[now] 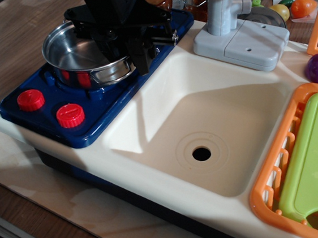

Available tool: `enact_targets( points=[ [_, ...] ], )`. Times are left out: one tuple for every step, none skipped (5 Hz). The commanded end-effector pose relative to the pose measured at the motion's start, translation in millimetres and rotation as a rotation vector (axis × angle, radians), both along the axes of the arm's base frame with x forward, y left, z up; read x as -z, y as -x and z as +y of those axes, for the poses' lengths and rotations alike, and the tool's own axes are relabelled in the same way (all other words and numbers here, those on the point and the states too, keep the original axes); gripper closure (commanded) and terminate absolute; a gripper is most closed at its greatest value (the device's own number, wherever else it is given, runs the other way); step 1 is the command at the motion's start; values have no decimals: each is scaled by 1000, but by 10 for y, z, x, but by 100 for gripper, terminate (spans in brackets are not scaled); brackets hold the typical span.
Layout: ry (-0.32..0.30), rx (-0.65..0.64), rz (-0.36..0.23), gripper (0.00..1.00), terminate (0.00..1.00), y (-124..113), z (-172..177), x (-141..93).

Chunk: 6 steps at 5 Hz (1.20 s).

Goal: Put pan from stove to sink

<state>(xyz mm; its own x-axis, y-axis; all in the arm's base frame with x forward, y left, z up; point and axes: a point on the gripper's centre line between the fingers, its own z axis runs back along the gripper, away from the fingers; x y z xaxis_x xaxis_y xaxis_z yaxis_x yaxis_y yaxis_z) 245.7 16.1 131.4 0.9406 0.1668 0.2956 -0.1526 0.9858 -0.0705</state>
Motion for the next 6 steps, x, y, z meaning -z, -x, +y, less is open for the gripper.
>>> enact_targets(
  points=[
    [-59, 13, -78, 100, 0, -11, -193, -121],
    [-29, 8, -79, 100, 0, -21, -417, -127],
    [-12, 13, -69, 100, 0, -52, -707, -158],
    [64, -4, -46, 100, 0, -129, -980, -143],
    [-35, -64, -56, 100, 0, -143, -1278, -159],
    [-107, -56, -96, 0, 0, -108, -1302, -148]
  ],
)
